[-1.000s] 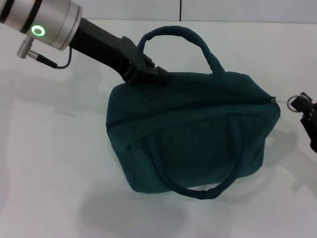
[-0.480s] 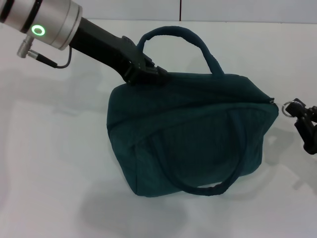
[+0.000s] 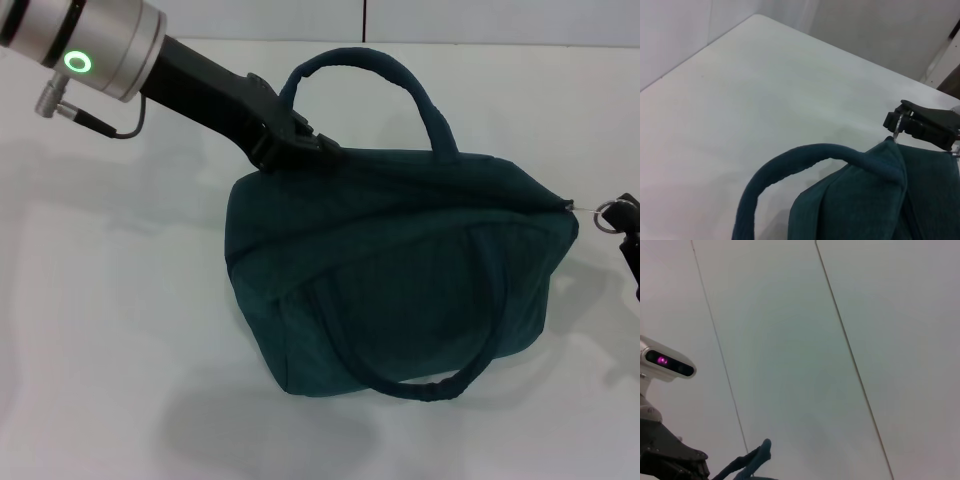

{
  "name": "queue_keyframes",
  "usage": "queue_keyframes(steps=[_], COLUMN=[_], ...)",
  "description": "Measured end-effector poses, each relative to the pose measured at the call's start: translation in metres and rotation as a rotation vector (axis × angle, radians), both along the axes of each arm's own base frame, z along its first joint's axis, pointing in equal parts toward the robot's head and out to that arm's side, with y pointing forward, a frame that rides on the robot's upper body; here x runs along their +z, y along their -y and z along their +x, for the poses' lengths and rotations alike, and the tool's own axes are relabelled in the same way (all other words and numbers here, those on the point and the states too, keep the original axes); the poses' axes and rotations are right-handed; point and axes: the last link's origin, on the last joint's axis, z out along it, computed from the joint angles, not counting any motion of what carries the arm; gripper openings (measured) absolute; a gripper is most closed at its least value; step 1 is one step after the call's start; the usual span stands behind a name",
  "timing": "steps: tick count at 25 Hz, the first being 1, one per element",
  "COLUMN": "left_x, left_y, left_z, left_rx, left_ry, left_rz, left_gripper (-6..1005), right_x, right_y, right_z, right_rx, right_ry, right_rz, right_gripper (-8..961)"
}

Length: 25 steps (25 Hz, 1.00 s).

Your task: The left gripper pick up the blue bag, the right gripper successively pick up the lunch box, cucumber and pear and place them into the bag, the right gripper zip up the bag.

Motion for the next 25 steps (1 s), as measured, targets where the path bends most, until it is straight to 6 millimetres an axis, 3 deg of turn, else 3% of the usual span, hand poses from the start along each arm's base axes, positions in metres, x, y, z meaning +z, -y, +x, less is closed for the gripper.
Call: queue_keyframes(steps=[25], left_x=[0.0], left_y=[-0.001], left_z=[0.001], left_rx=[-0.004], left_ry=[-0.004], left_rz=[0.004], left_gripper=[41], right_x=[-0.016], right_y=[-0.01], right_z=[0.01], right_rx=[-0.076], right_ry=[0.095], right_rz=[-0.069], right_gripper=[8])
